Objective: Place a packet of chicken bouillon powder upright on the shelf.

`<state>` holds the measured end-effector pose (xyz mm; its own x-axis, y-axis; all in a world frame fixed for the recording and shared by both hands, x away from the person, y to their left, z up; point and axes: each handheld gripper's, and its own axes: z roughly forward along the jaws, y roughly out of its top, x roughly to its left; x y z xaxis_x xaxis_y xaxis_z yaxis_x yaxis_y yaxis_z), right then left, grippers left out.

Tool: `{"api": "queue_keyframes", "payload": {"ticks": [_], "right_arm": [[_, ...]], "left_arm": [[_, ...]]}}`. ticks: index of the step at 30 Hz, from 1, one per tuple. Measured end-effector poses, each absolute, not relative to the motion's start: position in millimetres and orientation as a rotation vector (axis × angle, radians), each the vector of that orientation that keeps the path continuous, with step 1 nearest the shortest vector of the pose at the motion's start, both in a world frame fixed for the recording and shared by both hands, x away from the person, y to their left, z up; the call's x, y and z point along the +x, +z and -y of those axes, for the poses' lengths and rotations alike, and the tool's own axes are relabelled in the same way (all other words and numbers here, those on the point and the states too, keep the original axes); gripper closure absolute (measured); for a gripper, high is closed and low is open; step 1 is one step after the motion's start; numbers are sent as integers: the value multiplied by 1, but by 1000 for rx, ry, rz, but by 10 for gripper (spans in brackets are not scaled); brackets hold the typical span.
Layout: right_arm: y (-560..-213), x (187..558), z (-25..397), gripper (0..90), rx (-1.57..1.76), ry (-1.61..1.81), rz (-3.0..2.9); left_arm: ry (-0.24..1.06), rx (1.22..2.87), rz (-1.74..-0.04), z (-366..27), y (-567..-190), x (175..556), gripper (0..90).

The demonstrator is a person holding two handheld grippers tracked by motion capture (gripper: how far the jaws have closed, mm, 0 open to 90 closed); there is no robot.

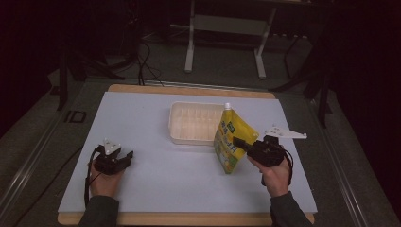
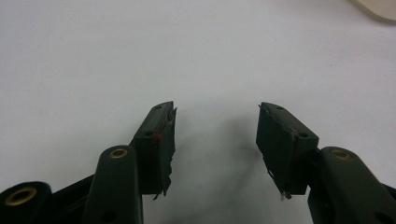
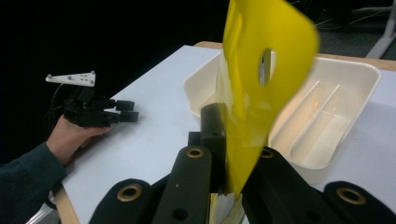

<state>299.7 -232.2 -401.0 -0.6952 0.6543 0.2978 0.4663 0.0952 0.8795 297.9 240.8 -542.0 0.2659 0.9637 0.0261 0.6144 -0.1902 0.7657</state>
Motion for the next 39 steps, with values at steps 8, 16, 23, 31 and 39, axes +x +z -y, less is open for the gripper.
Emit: {"api": "queue_keyframes", "payload": {"ticks": [8, 16, 23, 31, 39], "right_arm": [[-396, 302, 231, 900, 1129, 1640, -2160], [-392, 304, 229, 900, 1129, 1631, -2143], [-391, 308, 227, 900, 1133, 1639, -2137], [-391, 310, 224, 900, 1133, 1659, -2120], [-386, 311, 222, 900, 1128, 1678, -2096]], "left_arm": [[694, 1895, -1423, -241, -542, 298, 465], [692, 1897, -1424, -241, -542, 298, 464], [692, 1898, -1422, -241, -542, 298, 464], [693, 1897, -1422, -241, -542, 298, 464], [694, 1899, -1422, -240, -542, 298, 464]]}}
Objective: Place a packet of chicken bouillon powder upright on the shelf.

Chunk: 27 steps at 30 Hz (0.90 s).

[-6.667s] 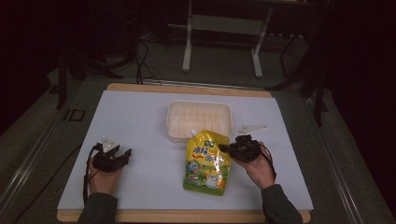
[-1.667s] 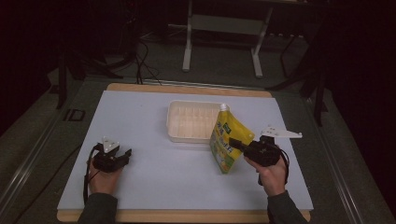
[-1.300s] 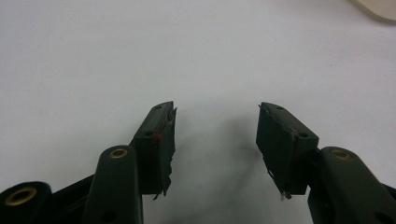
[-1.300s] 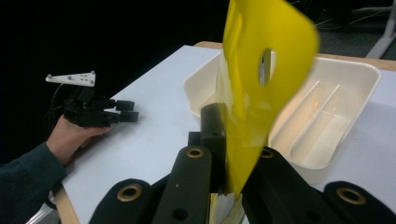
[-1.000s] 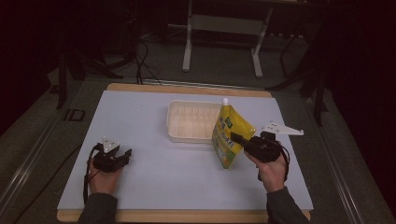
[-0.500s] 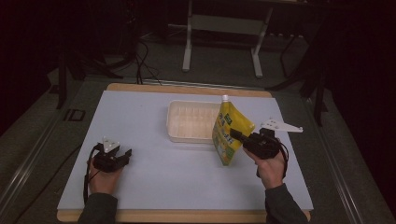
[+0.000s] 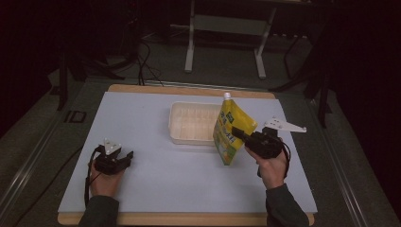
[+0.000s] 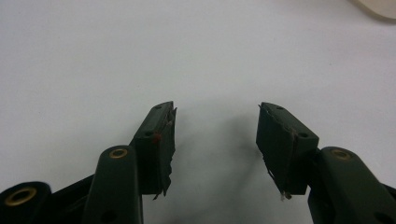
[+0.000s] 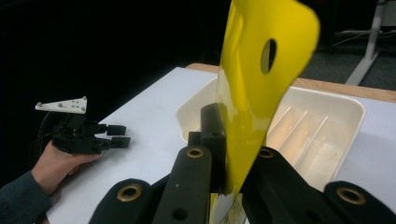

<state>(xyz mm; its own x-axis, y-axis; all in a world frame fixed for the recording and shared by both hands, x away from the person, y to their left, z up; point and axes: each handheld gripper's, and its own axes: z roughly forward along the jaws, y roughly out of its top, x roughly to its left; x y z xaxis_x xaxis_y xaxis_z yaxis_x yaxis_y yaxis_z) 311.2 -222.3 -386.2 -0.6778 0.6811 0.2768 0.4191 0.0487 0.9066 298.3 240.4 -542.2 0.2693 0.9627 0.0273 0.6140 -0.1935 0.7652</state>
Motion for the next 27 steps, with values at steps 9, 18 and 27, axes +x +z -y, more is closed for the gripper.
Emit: {"api": "queue_keyframes", "payload": {"ticks": [9, 18, 27], "right_arm": [[-389, 321, 215, 900, 1144, 1686, -2084], [-391, 328, 208, 900, 1150, 1671, -2060], [-391, 334, 207, 900, 1155, 1665, -2050]], "left_arm": [[691, 1898, -1422, -241, -542, 298, 464], [691, 1902, -1421, -241, -542, 298, 464], [692, 1904, -1421, -240, -542, 298, 464]]}}
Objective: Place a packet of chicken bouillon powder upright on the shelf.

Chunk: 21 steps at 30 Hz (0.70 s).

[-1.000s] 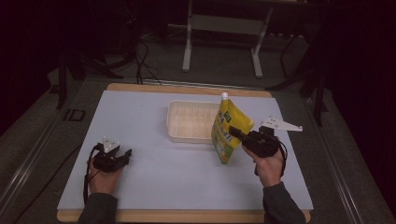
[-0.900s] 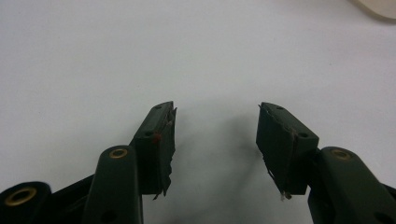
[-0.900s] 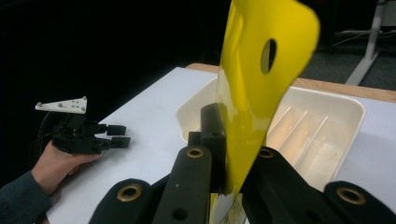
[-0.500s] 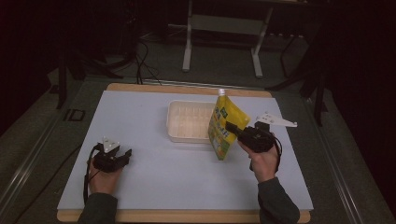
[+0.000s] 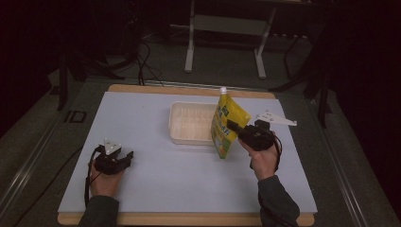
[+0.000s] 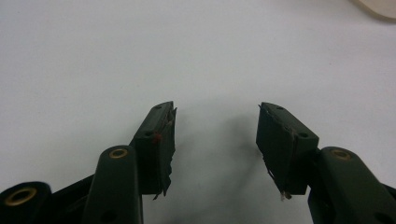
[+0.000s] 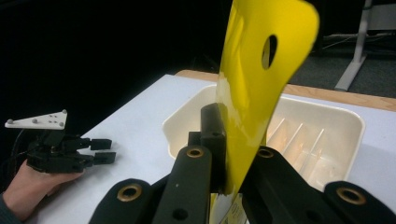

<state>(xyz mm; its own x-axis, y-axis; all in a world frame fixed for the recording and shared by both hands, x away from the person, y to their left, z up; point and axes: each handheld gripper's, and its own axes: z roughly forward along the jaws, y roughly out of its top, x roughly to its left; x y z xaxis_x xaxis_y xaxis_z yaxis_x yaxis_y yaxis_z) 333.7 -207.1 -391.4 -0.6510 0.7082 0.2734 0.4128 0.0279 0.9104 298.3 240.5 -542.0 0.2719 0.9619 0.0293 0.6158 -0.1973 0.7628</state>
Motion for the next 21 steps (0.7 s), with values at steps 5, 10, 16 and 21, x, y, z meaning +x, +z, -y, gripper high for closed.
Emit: {"api": "queue_keyframes", "payload": {"ticks": [5, 10, 16, 21], "right_arm": [[-391, 337, 206, 900, 1158, 1664, -2040], [-391, 339, 205, 900, 1160, 1659, -2034], [-391, 342, 204, 900, 1165, 1655, -2030], [-392, 345, 202, 900, 1166, 1647, -2026]], "left_arm": [[691, 1905, -1421, -240, -542, 298, 464], [691, 1903, -1421, -240, -542, 298, 464], [691, 1903, -1421, -240, -542, 298, 464], [690, 1901, -1421, -240, -542, 298, 464]]}}
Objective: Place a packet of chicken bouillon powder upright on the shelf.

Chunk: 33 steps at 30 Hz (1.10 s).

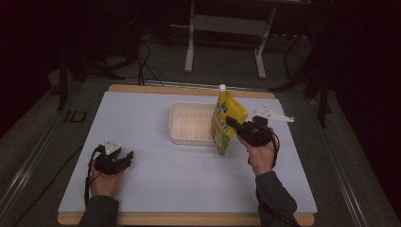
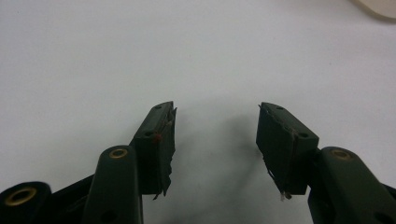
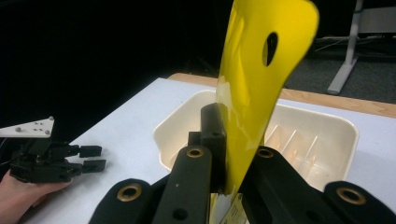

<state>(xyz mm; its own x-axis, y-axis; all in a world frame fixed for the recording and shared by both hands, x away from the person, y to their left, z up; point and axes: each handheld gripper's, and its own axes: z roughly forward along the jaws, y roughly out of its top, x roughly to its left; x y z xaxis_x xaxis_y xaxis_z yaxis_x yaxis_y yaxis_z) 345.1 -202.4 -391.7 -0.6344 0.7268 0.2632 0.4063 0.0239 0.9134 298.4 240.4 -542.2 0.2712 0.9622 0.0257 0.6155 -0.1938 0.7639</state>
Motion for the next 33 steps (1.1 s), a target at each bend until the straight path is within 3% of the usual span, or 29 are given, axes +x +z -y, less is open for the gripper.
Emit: {"api": "queue_keyframes", "payload": {"ticks": [33], "right_arm": [[-396, 363, 196, 900, 1199, 1640, -1968]], "left_arm": [[692, 1897, -1422, -241, -542, 298, 463]]}}
